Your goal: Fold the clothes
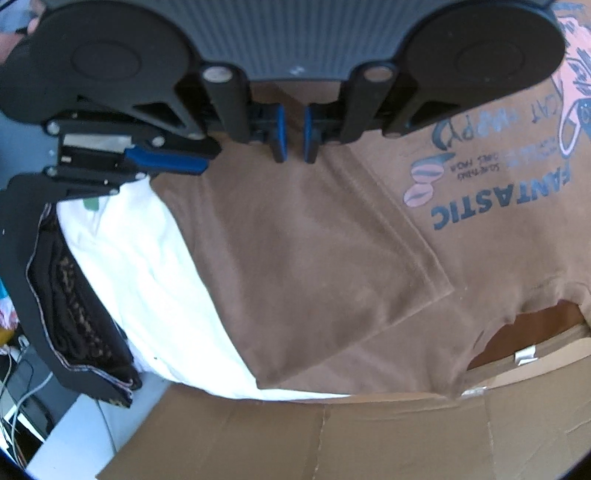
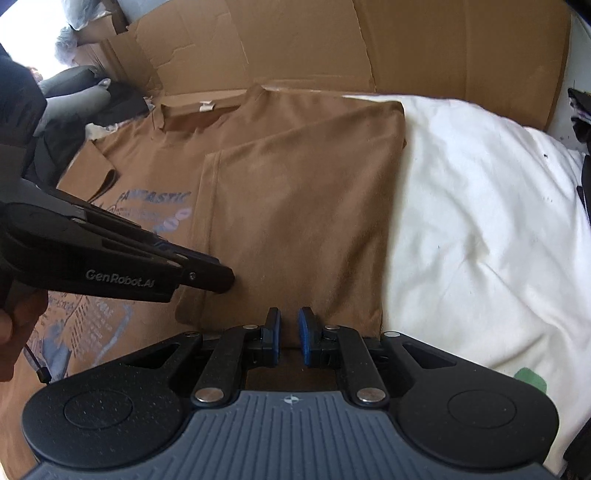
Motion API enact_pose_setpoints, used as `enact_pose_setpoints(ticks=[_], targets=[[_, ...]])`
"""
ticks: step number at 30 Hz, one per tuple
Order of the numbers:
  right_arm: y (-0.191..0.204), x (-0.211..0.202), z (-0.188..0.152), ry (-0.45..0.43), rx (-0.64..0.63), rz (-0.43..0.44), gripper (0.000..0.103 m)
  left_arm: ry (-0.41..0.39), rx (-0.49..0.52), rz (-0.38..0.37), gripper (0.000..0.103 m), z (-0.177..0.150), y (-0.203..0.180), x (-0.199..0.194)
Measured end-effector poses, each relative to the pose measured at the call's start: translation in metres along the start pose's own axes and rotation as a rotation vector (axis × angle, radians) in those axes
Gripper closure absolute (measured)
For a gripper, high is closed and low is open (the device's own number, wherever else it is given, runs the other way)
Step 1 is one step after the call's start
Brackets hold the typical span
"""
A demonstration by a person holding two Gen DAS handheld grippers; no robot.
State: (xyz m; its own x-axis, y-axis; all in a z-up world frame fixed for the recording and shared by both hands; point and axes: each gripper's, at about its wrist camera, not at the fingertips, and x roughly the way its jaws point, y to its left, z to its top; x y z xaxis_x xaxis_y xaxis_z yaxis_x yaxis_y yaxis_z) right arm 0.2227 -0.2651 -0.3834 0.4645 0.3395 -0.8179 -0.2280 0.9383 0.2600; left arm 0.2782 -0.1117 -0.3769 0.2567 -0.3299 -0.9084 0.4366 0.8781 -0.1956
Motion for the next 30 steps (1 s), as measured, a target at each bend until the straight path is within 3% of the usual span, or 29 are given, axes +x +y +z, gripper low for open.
enact_pose_setpoints(ticks=[6,8,9,12,15,17,21,24,30], targets=[[0.003,0.001,0.002,0.015,0.007,-0.017,0.087,0.026,-0.025,-0.003,0.092,-0.002,0.013,-0.008],[0.003,0.0,0.007,0.046,0.031,-0.018,0.086,0.041,-0.035,0.002,0.086,0.001,0.02,-0.017],[0.001,0.0,0.01,0.064,0.055,-0.009,0.081,0.047,-0.038,0.005,0.077,0.003,0.023,-0.022],[-0.005,-0.003,0.017,0.1,0.131,0.026,0.064,0.057,-0.054,0.015,0.072,0.009,0.033,-0.041],[-0.002,-0.016,0.026,0.125,0.184,0.026,0.061,0.047,-0.084,0.024,0.068,0.02,0.039,-0.068],[0.004,-0.03,0.035,0.135,0.201,0.035,0.06,0.035,-0.096,0.032,0.06,0.027,0.042,-0.088],[0.019,-0.07,0.059,0.102,0.191,0.041,0.049,0.014,-0.099,0.049,0.038,0.04,0.041,-0.133],[0.028,-0.102,0.075,0.092,0.193,0.024,0.045,0.01,-0.135,0.021,0.036,0.051,0.042,-0.161],[0.043,-0.161,0.1,0.114,0.243,0.014,0.032,-0.023,-0.132,0.081,0.026,0.061,0.04,-0.222]])
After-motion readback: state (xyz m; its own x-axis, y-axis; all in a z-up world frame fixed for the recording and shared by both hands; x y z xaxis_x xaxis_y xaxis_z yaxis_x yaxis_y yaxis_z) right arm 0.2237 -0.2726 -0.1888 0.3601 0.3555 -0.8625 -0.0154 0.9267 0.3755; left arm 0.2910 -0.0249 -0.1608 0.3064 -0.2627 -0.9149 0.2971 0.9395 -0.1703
